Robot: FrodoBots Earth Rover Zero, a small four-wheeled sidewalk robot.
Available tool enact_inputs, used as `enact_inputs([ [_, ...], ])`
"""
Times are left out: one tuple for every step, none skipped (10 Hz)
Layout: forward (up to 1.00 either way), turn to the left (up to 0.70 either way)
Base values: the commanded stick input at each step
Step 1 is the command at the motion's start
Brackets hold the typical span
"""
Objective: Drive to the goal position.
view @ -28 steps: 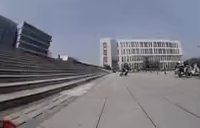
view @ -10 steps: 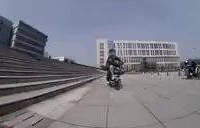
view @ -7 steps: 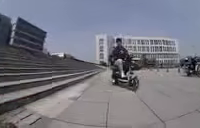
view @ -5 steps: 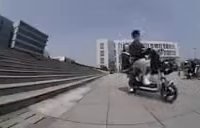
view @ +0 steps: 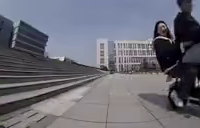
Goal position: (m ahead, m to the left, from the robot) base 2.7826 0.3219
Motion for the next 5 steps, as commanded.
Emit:
enact_inputs([
  [0.41, 0.00],
  [0.65, 0.00],
  [0.85, 0.00],
  [0.85, 0.00],
  [0.85, 0.00],
])
